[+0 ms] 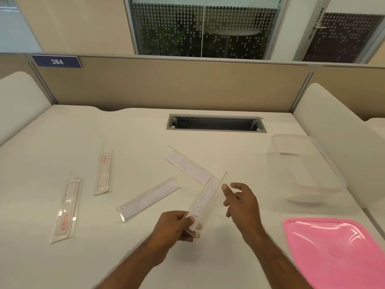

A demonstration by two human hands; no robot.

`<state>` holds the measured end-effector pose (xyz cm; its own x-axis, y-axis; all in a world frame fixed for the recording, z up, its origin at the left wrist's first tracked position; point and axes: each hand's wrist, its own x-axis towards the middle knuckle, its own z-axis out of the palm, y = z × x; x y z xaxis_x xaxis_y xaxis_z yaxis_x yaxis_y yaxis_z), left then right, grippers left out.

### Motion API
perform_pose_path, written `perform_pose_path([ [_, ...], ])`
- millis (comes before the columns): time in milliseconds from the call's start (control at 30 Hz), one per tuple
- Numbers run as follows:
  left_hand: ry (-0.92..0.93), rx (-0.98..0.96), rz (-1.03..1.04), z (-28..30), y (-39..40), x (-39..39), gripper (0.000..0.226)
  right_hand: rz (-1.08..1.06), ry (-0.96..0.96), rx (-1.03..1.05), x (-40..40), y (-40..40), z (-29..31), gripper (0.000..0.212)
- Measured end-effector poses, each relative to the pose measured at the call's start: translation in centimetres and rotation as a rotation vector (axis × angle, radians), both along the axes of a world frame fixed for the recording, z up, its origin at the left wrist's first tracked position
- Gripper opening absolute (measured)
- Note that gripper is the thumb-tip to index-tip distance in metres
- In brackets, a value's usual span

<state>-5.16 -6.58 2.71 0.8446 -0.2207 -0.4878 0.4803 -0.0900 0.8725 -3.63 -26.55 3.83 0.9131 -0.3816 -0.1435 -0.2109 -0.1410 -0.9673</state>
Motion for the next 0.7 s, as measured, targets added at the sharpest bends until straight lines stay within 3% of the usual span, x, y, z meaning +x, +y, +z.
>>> perform_pose_path([
  [133, 0.021, -0.127, -0.112, 1.0, 2.9, 1.4, 0.023, 0.025, -0.073, -0.037, 0.1, -1.7, -0.3, 0.032],
  [300, 0.153, -0.263, -0.101, 2.2, 5.2, 3.0, 0.017, 0.333, -0.171, -0.249, 0.1, -3.1, -0.1, 0.078],
  [367, 0.24, -0.299, -0.058, 2.5, 5.7, 3.5, 0.019, 0.455, -0.23, -0.369, 0.2, -3.4, 0.3, 0.087],
  [533, 0.358, -0.315, -0.033, 3.3, 6.5, 3.8, 0.018, 0.524, -0.335, -0.447, 1.0, -3.1, 1.1, 0.071],
  [700, 0.29, -0.324, -0.013, 2.9, 7.2, 4.1, 0.036, 0.554, -0.351, -0.429, 1.2, -3.1, 1.4, 0.061],
])
